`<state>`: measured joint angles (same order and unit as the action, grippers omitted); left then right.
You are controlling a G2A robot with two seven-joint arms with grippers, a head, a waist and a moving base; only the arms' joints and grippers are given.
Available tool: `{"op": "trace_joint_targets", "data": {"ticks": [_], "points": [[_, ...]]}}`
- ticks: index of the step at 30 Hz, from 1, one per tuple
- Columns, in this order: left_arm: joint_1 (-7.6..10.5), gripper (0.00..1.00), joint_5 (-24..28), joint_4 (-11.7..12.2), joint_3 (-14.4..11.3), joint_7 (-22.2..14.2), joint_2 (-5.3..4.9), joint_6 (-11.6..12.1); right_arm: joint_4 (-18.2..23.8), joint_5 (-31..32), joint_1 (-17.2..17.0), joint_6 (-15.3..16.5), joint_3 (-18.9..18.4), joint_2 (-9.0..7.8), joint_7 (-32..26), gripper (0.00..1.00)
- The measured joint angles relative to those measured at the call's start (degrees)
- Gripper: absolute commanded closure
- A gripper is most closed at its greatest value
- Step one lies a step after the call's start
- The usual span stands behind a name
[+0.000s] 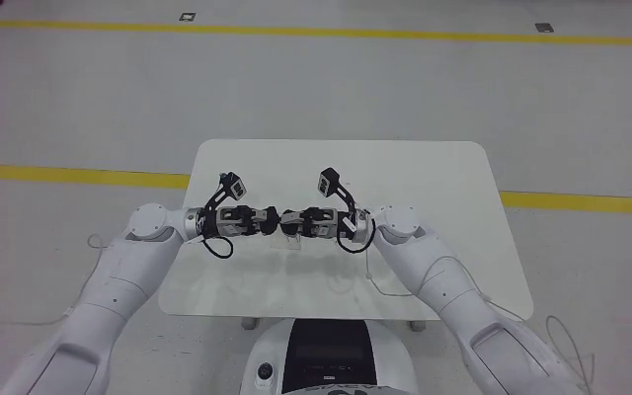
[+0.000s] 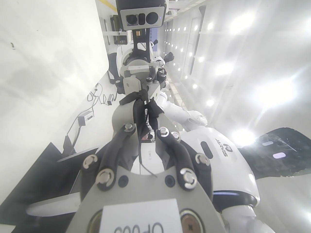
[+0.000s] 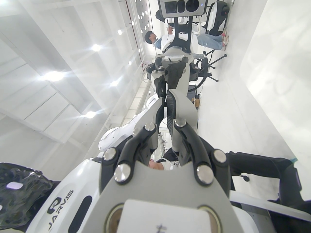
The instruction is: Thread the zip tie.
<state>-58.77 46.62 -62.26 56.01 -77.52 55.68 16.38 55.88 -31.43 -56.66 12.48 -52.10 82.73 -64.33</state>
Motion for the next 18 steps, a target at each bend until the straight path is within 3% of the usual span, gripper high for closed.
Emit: {"op": "trace_joint_targets", "data": {"ticks": [4, 12, 13, 14, 15, 18], "points": [[-0.01, 1.00, -0.07, -0.02, 0.06, -0.12, 0.02, -0.02, -0.02, 0.00, 0.04, 0.03, 0.07, 0.00, -0.03, 1.00], [-0.01, 1.00, -0.10, 0.11, 0.07, -0.13, 0.12, -0.18, -0.23, -0.17, 0.11, -0.16, 0.21, 0.02, 0.09, 1.00], [0.00, 1.00, -0.09, 0.15, 0.07, -0.14, 0.13, -0.18, -0.31, -0.24, 0.14, -0.16, 0.20, 0.02, 0.11, 0.84], [0.02, 1.00, -0.06, 0.23, 0.08, -0.18, 0.15, -0.16, -0.42, -0.44, 0.16, -0.12, 0.12, 0.02, 0.19, 0.15], [0.03, 1.00, 0.00, 0.32, 0.11, -0.22, 0.16, -0.12, -0.52, -0.69, 0.15, -0.08, 0.00, 0.02, 0.26, 0.00], [0.04, 1.00, 0.34, 0.74, 0.30, -0.42, 0.18, 0.12, -1.12, -2.05, 0.06, 0.10, -0.92, -0.11, 0.54, 0.00]]}}
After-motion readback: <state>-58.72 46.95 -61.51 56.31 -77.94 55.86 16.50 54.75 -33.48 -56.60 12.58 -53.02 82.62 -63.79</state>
